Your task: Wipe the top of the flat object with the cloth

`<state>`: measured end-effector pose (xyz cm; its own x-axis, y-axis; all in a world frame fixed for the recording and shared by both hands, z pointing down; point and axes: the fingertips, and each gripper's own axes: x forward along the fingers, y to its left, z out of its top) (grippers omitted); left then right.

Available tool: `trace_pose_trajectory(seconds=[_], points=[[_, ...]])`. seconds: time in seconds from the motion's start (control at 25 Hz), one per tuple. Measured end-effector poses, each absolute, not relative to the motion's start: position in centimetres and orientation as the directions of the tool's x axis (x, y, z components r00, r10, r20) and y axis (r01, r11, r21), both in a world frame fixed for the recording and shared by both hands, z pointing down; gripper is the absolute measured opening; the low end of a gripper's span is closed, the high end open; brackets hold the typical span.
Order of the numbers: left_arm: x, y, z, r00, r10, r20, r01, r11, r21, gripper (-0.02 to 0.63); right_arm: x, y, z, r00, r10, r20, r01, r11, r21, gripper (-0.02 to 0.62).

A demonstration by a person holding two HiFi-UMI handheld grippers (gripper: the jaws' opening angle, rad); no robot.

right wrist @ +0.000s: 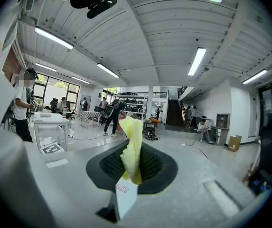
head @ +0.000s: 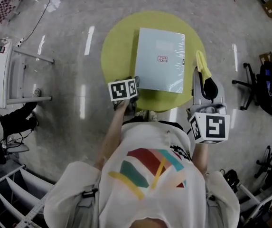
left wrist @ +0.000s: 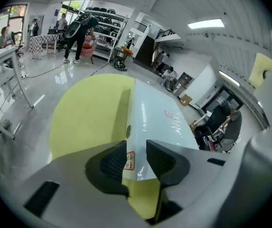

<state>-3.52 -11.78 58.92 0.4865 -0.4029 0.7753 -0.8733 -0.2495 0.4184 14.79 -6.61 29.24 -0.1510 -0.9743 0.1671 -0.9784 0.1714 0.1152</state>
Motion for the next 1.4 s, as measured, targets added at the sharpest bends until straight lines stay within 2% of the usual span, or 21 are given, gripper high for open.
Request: trace_pose_trajectory(seconds=[0.12, 0.24, 0.56, 0.8, 0.92, 1.12, 1.4], points=[[-3.3, -11.7, 59.1, 0.504, -0.389, 0.771, -0.864, -0.251, 0.437, 0.127, 15.0, -6.5, 29.8, -0.143, -0.972, 0.186, -0.980, 0.165, 0.112, 0.028], [-2.8, -11.6, 59.0, 0.513, -0.373, 0.773, -0.856, -0.281, 0.433, 0.089, 14.9, -6.7, 30.2, -0.152, -0.968, 0.200, -0.977, 0.177, 0.118, 0.028], [-2.9, -11.5, 58.9, 0.530, -0.356, 0.770, -0.844, -0.314, 0.436, 0.081, 14.7, -7.8, 30.7, -0.175, -0.961, 0.217, -0.968, 0.208, 0.142, 0.028], [-2.9, -11.6, 59.0, 0.592, -0.346, 0.728, -0.806, -0.267, 0.529, 0.066, 16.0, -9.1, 31.3, -0.165, -0.955, 0.247, -0.965, 0.208, 0.160, 0.028], [-2.9, -11.6, 58.9, 0.584, -0.342, 0.736, -0.811, -0.282, 0.512, 0.066, 16.6, -10.2, 32.3, -0.159, -0.948, 0.276, -0.964, 0.210, 0.164, 0.028], [-2.9, -11.6, 59.0, 0.549, -0.342, 0.762, -0.831, -0.318, 0.456, 0.066, 18.5, -14.5, 38.1, -0.162, -0.904, 0.395, -0.950, 0.252, 0.187, 0.028], [-2.8, -11.5, 59.1, 0.536, -0.352, 0.768, -0.839, -0.322, 0.438, 0.067, 21.7, -22.6, 44.1, -0.094, -0.825, 0.558, -0.859, 0.350, 0.373, 0.028]])
